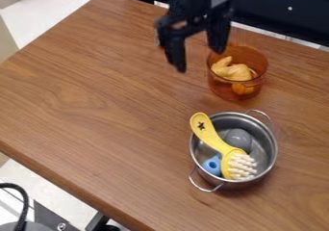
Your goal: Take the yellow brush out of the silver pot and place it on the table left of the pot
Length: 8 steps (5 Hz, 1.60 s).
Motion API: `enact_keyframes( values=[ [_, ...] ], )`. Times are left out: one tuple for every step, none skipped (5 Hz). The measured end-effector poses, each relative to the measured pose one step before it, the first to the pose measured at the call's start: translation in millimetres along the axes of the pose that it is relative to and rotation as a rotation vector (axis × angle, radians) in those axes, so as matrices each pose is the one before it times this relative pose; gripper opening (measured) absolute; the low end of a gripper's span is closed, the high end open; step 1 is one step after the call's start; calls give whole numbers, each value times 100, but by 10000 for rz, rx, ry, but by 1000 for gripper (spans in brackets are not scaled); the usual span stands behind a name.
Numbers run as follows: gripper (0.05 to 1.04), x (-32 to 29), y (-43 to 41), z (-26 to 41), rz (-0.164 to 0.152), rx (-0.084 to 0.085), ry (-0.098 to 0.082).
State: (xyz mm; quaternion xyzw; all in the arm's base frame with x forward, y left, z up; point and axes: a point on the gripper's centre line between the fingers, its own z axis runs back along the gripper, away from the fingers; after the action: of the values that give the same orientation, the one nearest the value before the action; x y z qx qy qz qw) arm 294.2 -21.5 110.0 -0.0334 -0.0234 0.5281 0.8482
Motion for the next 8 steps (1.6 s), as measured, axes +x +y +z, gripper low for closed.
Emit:
enact_keyframes(
  values=[
    [999,-2546,1734,-735,488,449,383],
    [999,-1877,472,-801,195,158,317],
    [999,-1291,239,-763,144,82,63],
    [999,-179,-410,-172,200,-245,-277],
    [999,146,-321,-198,19,-143,-78],
    [999,-504,627,-936,-134,221,27],
    [999,-307,291,-563,22,-13,-83],
    [999,-69,21,-932,-98,10,-180]
  ],
)
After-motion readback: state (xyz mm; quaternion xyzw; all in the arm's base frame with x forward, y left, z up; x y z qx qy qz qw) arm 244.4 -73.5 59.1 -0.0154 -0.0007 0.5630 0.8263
